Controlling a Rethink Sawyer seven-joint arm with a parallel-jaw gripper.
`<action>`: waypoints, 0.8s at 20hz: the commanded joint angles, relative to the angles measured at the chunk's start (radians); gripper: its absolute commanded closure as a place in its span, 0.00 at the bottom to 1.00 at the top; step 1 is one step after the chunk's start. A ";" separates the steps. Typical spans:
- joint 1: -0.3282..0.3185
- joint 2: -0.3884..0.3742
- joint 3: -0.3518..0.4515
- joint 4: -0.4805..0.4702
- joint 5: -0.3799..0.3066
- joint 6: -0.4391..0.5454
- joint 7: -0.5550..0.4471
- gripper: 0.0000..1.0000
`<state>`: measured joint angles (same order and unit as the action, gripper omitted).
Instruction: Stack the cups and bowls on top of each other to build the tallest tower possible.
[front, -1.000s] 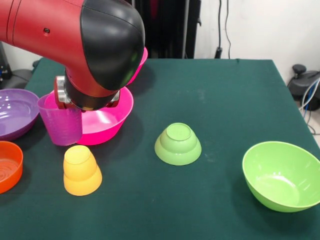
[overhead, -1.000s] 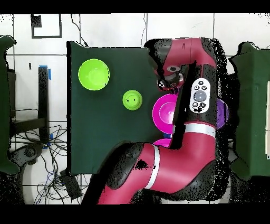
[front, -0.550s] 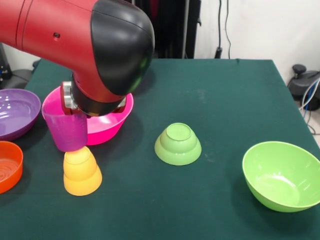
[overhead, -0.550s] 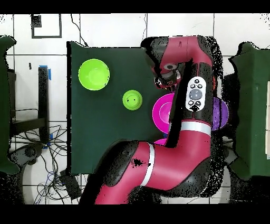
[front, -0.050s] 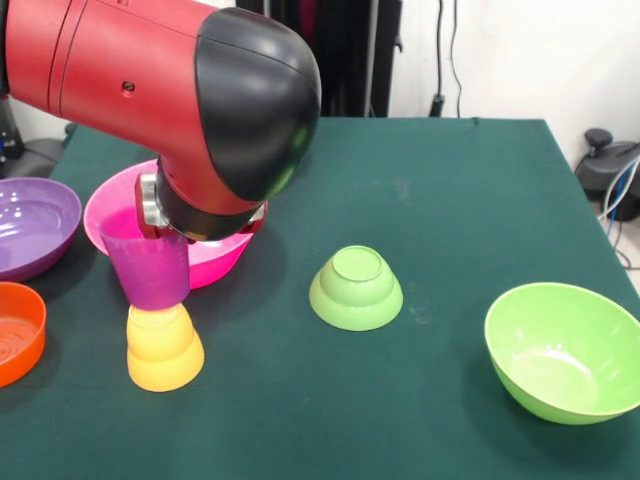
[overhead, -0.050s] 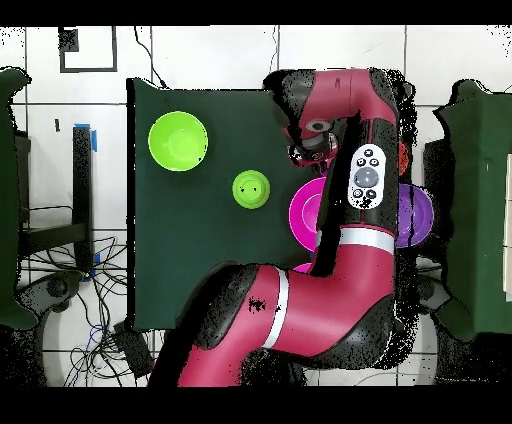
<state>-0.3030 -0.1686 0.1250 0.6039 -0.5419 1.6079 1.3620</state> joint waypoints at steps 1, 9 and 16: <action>0.022 -0.002 0.024 0.025 0.018 -0.010 0.088 1.00; 0.032 0.014 -0.001 -0.026 -0.018 -0.018 0.040 1.00; 0.032 0.016 0.004 -0.014 0.011 -0.038 0.042 1.00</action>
<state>-0.2969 -0.1649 0.0809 0.6036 -0.5362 1.6079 1.3620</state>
